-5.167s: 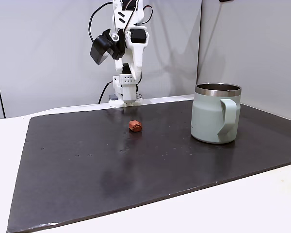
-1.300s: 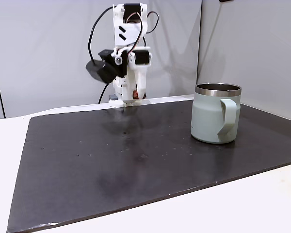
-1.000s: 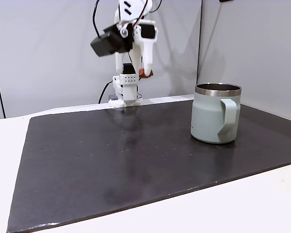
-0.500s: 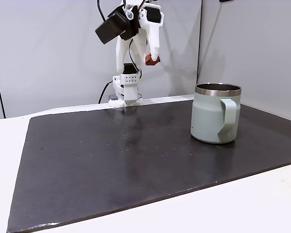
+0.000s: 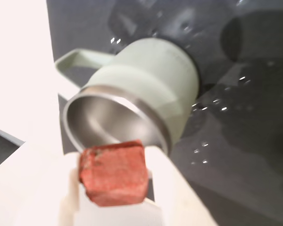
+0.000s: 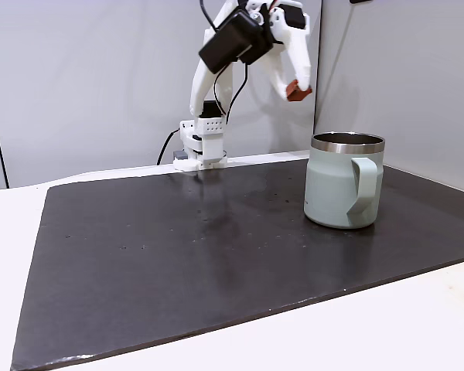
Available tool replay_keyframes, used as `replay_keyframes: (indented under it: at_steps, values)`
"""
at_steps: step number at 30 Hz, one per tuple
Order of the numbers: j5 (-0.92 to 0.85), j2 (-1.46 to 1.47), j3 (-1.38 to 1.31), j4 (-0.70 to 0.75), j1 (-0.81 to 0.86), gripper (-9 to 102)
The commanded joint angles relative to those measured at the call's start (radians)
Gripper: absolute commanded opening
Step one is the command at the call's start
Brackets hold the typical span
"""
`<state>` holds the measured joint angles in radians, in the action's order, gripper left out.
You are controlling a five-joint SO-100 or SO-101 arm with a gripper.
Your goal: Grasp a cube and put it in the cup.
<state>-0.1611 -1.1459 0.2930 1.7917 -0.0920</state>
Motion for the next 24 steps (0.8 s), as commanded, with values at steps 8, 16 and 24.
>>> replay_keyframes:
  at_steps: [8, 16, 24]
  values:
    - [0.098, 0.152, -0.23, -0.009, -0.129, 5]
    - [0.11, 0.199, -0.232, -0.011, -0.183, 5]
    - [0.107, 0.193, -0.232, 0.002, -0.164, 10]
